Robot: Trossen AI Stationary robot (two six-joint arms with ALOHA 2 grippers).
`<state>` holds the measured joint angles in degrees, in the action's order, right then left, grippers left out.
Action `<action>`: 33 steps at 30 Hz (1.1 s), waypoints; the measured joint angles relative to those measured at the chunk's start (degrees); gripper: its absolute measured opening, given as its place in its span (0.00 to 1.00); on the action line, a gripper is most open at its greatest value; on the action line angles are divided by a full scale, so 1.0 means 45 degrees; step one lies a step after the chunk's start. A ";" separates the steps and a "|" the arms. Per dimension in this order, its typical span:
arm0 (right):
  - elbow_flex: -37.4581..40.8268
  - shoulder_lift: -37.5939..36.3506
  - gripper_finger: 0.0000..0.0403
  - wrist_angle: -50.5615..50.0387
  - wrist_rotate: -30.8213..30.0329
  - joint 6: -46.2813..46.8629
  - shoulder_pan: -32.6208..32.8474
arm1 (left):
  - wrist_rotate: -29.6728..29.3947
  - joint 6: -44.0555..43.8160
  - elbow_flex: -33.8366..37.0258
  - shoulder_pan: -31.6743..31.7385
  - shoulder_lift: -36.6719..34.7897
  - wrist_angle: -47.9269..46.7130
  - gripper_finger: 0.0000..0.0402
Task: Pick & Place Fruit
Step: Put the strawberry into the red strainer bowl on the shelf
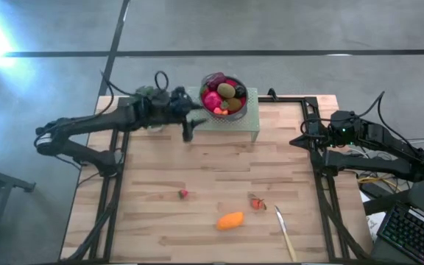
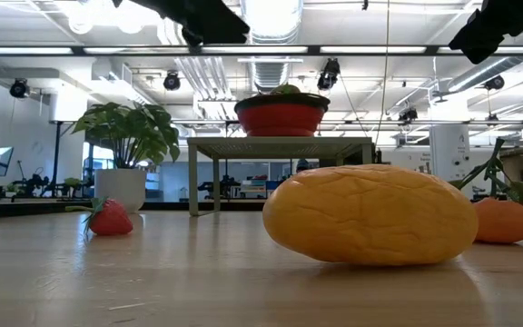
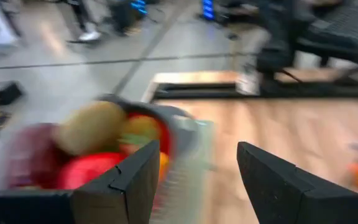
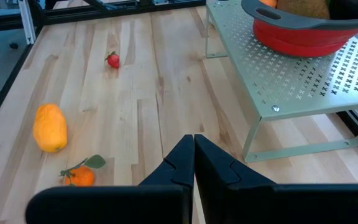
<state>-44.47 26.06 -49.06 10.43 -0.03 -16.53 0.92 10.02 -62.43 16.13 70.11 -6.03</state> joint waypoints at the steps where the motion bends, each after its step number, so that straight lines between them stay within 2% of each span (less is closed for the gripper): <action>1: 0.0000 0.0000 0.02 -0.0003 0.0001 0.0000 0.0005 | -0.0009 0.0033 0.0000 -0.0406 -0.0048 -0.0308 0.55; 5: 0.0000 0.0000 0.02 -0.0004 0.0001 0.0000 0.0005 | -0.0129 0.0119 0.0000 -0.2092 -0.0087 -0.1312 0.55; 12: 0.0000 0.0000 0.02 -0.0003 -0.0003 0.0000 0.0002 | -0.0168 0.1535 0.0000 -0.4916 -0.0050 -0.2648 0.55; 19: 0.0000 0.0000 0.02 -0.0004 0.0001 0.0000 0.0005 | -0.0532 0.0550 0.0229 -0.6951 0.0126 -0.3473 0.55; 25: 0.0000 0.0000 0.02 -0.0004 0.0001 0.0000 0.0000 | -0.1568 0.0232 0.0404 -0.7777 0.0635 -0.3775 0.55; 33: 0.0000 0.0000 0.02 -0.0004 -0.0004 0.0000 0.0000 | -0.1569 -0.2331 0.0505 -0.7965 0.1281 -0.4814 0.55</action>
<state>-44.47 26.06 -49.08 10.41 -0.03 -16.53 -6.14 -0.47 -60.16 -19.71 75.88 -27.69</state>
